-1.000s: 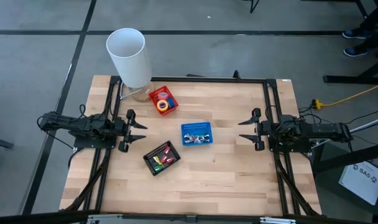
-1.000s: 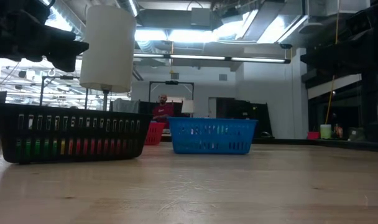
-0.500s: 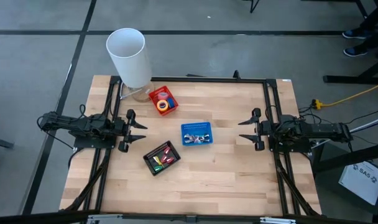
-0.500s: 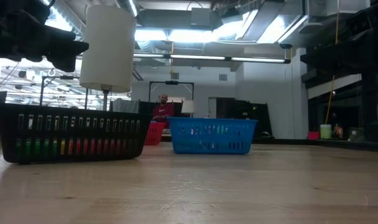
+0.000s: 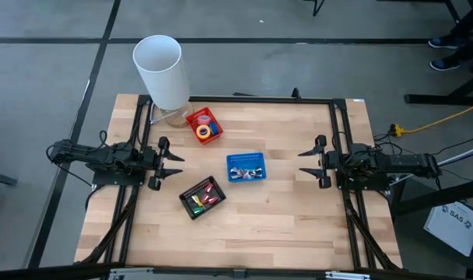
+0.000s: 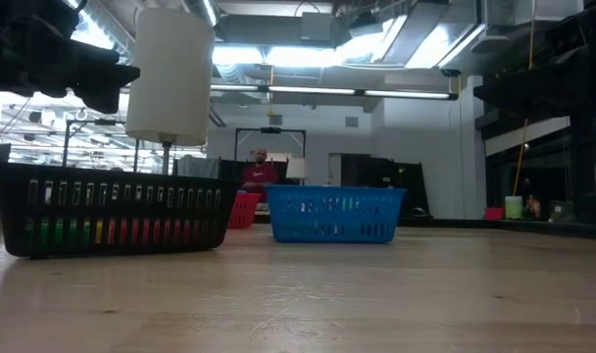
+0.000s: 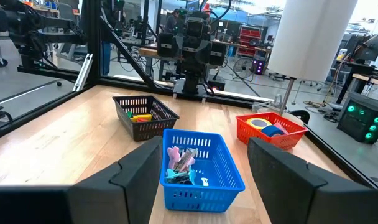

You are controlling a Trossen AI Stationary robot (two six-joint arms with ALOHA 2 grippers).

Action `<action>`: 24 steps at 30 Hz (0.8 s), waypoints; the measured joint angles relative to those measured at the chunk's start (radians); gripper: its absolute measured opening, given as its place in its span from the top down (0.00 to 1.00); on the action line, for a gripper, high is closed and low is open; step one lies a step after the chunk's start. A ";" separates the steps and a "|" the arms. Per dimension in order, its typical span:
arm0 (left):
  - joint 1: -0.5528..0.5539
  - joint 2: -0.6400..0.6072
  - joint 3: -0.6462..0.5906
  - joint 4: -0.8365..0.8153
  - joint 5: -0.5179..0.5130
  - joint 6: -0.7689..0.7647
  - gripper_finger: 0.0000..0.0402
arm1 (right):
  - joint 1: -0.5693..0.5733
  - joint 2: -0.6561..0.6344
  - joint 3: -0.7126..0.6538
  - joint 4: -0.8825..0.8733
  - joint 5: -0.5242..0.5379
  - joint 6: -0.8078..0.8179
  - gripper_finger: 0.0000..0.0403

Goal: Pick and place Stapler, Stapler remover, tape
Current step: Return to Home Position

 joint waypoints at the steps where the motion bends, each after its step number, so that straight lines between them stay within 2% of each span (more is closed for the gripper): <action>1: 0.000 0.000 0.000 0.000 0.000 0.000 0.57 | 0.000 0.000 0.000 0.000 0.000 0.000 0.41; 24: 0.000 0.000 0.000 0.000 0.000 0.000 0.56 | 0.000 0.000 0.000 0.000 0.000 0.000 0.41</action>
